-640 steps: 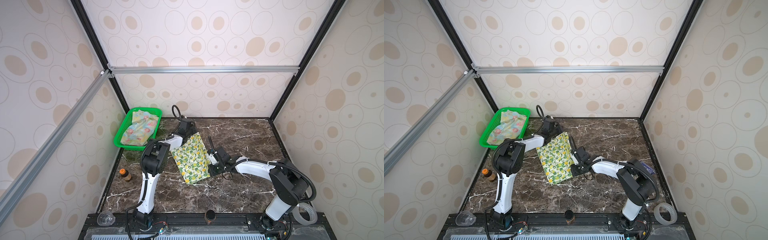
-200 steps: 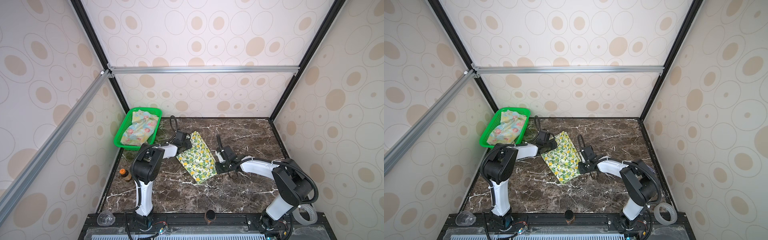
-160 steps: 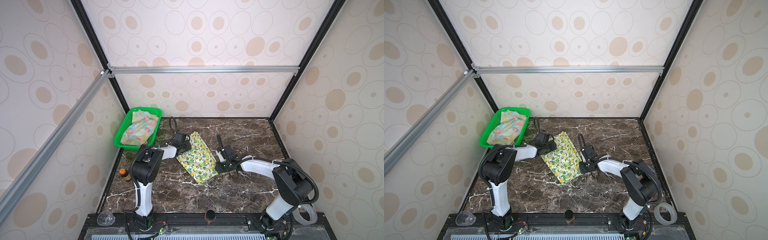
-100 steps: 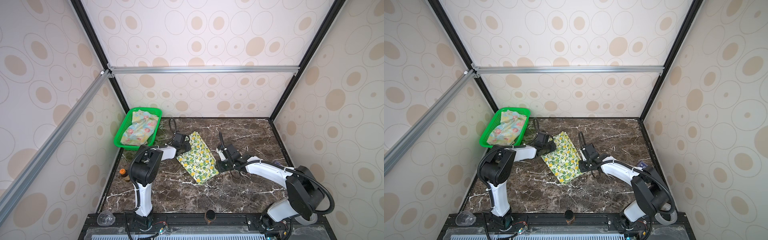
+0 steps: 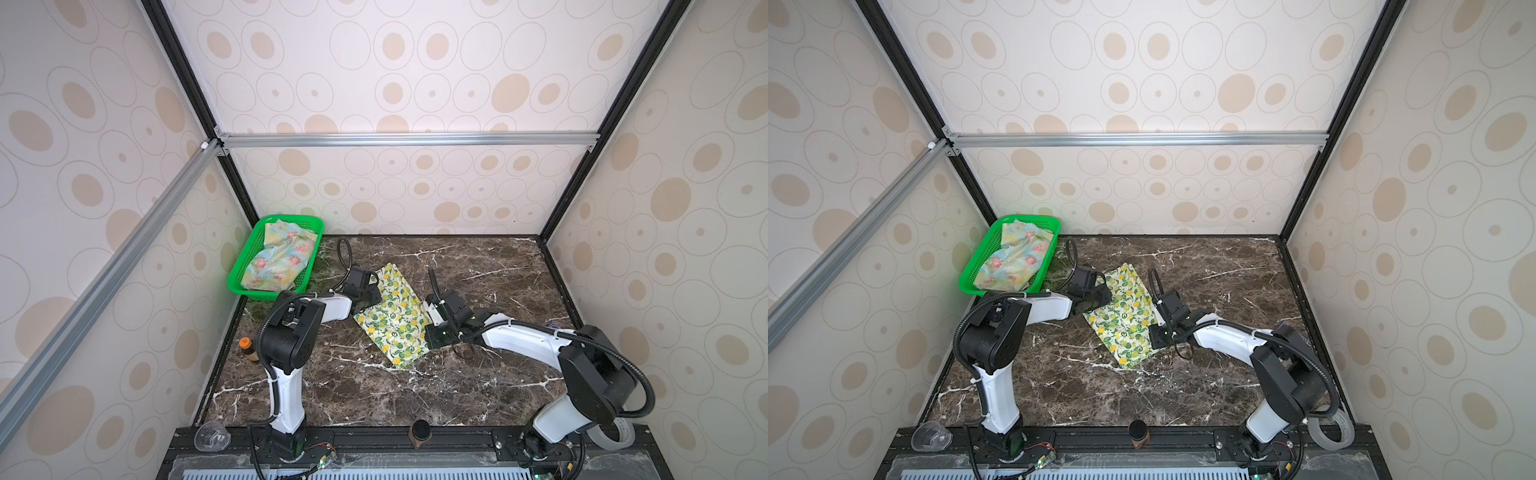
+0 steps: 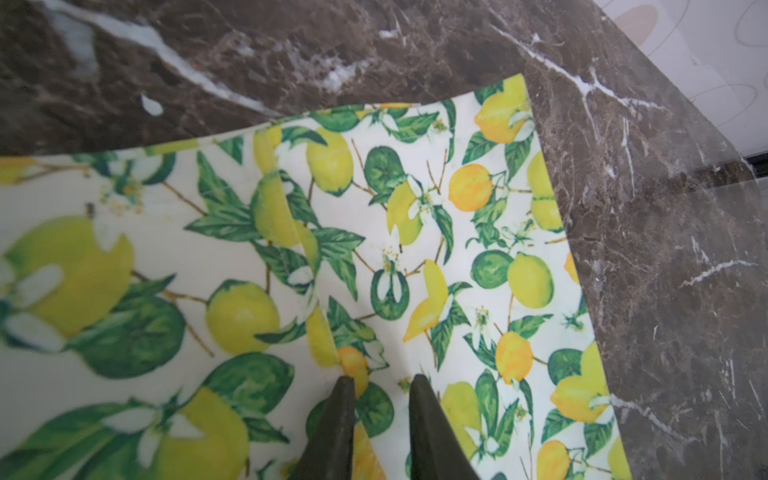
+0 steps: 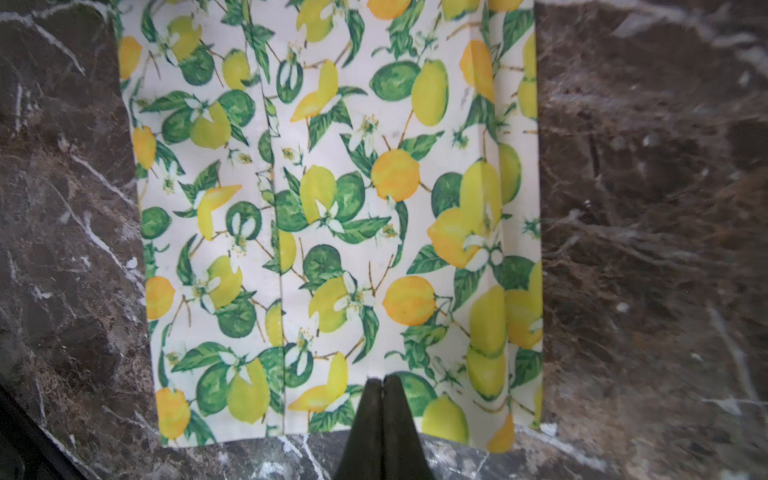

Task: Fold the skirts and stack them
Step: 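Open both grippers and release the lemon skirt onto the table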

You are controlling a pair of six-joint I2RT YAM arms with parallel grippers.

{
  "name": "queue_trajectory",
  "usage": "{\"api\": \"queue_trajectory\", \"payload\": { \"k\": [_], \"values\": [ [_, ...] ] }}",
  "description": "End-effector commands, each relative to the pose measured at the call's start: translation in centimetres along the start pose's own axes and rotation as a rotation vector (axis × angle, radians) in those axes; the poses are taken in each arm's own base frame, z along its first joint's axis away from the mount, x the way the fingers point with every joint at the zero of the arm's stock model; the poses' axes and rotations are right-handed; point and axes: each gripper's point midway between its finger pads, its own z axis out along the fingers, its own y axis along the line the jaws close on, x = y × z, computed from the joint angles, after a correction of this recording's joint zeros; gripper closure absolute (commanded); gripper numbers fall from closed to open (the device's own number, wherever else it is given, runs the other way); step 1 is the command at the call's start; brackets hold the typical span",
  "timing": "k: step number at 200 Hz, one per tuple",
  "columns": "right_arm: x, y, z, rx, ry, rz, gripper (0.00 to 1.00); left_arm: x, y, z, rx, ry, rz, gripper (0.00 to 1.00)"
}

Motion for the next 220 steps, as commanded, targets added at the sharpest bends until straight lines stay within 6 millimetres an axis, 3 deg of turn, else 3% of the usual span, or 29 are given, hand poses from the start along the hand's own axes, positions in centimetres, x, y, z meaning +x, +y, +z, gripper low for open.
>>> {"api": "queue_trajectory", "payload": {
  "k": [1, 53, 113, 141, 182, 220],
  "values": [
    [0.1, -0.3, 1.1, 0.006, 0.018, -0.015, 0.96, 0.7, 0.2, -0.9, -0.004, 0.007, -0.001, 0.76],
    [-0.2, -2.7, 2.6, 0.076, 0.037, -0.033, 0.98, 3.2, 0.9, -1.6, 0.0, 0.045, -0.013, 0.76],
    [-1.0, -5.3, 3.6, 0.125, 0.056, -0.078, 0.99, 7.4, 1.2, -2.9, 0.008, 0.099, -0.031, 0.76],
    [-1.6, -5.5, 3.6, 0.134, 0.04, -0.12, 0.98, 9.5, 0.8, -3.5, 0.015, 0.125, -0.035, 0.76],
    [-1.9, -5.4, 1.8, 0.14, 0.041, -0.142, 0.94, 12.1, -0.1, -4.1, 0.036, 0.168, -0.049, 0.77],
    [-1.6, -6.0, -1.2, 0.151, 0.025, -0.117, 0.76, 13.6, -1.4, -4.5, 0.062, 0.195, -0.059, 0.76]
  ]
}}
